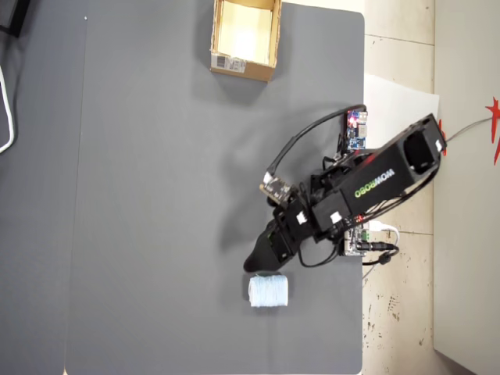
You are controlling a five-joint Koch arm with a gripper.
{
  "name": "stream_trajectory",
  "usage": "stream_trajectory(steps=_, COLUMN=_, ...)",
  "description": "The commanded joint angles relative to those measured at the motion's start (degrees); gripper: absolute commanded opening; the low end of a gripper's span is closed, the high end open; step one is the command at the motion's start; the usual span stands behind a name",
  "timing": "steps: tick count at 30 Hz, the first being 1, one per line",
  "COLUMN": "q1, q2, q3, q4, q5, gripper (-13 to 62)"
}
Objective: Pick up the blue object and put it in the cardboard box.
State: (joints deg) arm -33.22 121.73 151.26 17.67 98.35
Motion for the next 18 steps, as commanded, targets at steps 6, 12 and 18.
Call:
stream_trajectory(steps=6, q1=-7.6, q2=-2.7, q3=-17.9, q4=12.5, q5=20.2, gripper=33.5)
stream_trajectory(steps=12, q1=-15.6, q2=-7.5, q3=-23.7, q4=17.1, q5=21.6, gripper=33.4)
stream_trajectory(steps=18, q1=-17.6, q2=-13.6, q3=-23.7, q4=16.7, q5=21.7, gripper=33.4)
